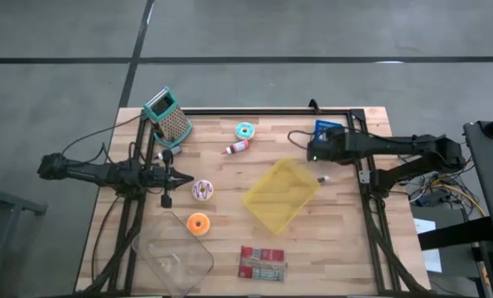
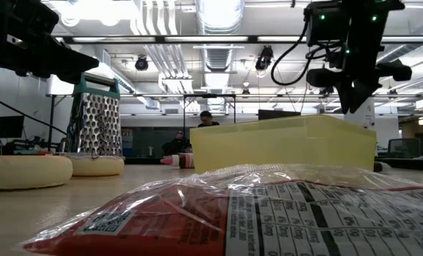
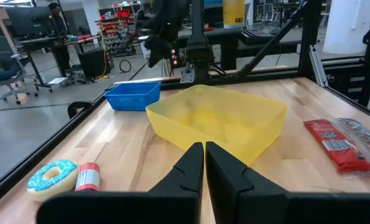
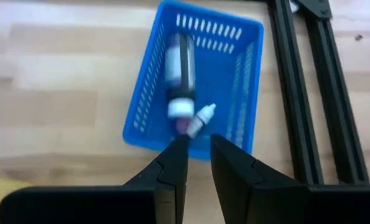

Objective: Pick & Place Food Item
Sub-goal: Put the small black food coloring bottle into the blue bin

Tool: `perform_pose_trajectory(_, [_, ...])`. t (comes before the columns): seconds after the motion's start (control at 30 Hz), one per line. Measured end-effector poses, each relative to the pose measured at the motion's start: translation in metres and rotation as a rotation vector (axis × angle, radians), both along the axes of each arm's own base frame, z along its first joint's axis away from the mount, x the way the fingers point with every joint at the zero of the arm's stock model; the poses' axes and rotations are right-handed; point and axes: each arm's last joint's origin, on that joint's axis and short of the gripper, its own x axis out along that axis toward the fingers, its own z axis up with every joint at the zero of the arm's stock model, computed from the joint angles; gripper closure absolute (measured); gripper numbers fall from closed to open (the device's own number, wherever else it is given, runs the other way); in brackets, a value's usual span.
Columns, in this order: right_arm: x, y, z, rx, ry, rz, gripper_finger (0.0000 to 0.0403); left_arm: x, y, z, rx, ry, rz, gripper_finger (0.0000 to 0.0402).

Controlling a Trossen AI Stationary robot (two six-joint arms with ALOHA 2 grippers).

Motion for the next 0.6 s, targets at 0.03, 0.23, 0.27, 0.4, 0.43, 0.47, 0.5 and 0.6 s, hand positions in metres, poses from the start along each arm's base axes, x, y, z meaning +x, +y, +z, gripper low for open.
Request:
perform_pose_trajectory(0.03, [-0.002,-0.003,0.001,-0.007,-0.014,0.008,0.0340,0.000,0.000,0.000,0.000,0.000,0.000,0.0378])
perform_pose_trajectory(0.23, [-0.011,-0.010,0.009,-0.017,-0.094,0.049,0.0339,0.000,0.000,0.000,0.000,0.000,0.000,0.0378])
perform_pose_trajectory(0.27, [-0.012,-0.010,0.011,-0.020,-0.100,0.057,0.0339,0.000,0.000,0.000,0.000,0.000,0.000,0.0378])
perform_pose_trajectory(0.4, [-0.013,-0.005,0.018,0.000,-0.116,0.148,0.0339,0.000,0.000,0.000,0.000,0.000,0.000,0.0378])
perform_pose_trajectory(0.43, [-0.012,-0.002,0.020,0.011,-0.126,0.181,0.0339,0.000,0.000,0.000,0.000,0.000,0.000,0.0378])
perform_pose_trajectory(0.47, [-0.012,0.001,0.021,0.019,-0.138,0.214,0.0339,0.000,0.000,0.000,0.000,0.000,0.000,0.0378])
perform_pose_trajectory(0.5, [-0.010,0.005,0.022,0.020,-0.150,0.248,0.0339,0.000,0.000,0.000,0.000,0.000,-0.001,0.0378])
perform_pose_trajectory(0.6, [-0.007,0.019,0.023,0.019,-0.159,0.331,0.0339,0.000,0.000,0.000,0.000,0.000,0.000,0.0378])
